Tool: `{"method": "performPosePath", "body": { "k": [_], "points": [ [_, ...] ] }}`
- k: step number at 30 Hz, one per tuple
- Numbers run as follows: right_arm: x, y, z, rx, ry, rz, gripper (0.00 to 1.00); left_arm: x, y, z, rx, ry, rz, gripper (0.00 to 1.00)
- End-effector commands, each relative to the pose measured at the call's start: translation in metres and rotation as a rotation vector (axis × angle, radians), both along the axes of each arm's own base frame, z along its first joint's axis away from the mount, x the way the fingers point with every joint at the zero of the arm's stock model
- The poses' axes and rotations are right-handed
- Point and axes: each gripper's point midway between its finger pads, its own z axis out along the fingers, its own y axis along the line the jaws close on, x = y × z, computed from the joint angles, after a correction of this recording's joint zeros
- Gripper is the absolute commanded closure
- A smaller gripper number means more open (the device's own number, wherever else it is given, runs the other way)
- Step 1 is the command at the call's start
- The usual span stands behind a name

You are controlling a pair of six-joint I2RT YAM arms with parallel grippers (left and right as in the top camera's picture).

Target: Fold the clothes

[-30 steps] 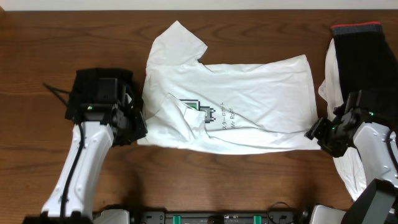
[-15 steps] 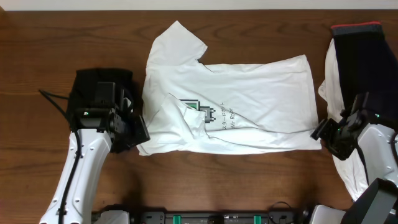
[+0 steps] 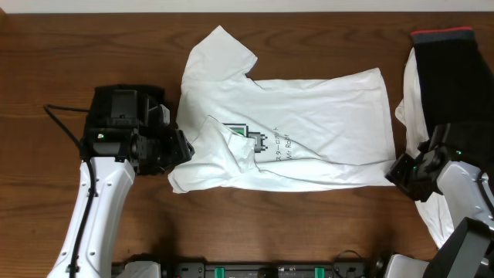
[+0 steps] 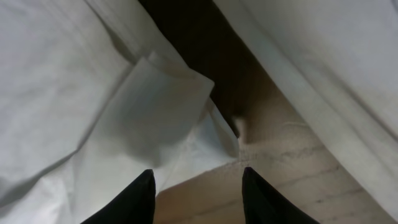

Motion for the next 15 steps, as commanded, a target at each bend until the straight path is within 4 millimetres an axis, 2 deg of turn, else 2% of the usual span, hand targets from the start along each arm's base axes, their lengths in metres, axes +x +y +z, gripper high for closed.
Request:
{"method": "performPosePath", "body": {
  "k": [1,4,7,10,15],
  "points": [
    [0.006,-0.006,-0.001,-0.012,-0.025,-0.024,0.51,0.005,-0.002,0.01,-0.01,-0.04,-0.02,0.46],
    [0.021,-0.006,0.003,-0.004,-0.095,-0.018,0.43,0.006,-0.001,0.009,-0.006,-0.04,-0.019,0.46],
    [0.037,0.0,0.008,0.041,-0.169,-0.018,0.42,0.006,-0.001,0.009,-0.003,-0.041,-0.018,0.46],
    [0.042,-0.003,0.01,0.034,-0.19,-0.036,0.42,0.006,-0.001,0.009,-0.003,-0.041,-0.018,0.46],
    [0.044,-0.004,0.009,0.034,-0.194,-0.042,0.51,0.007,0.0,0.009,0.001,-0.047,-0.02,0.46]
  ]
}}
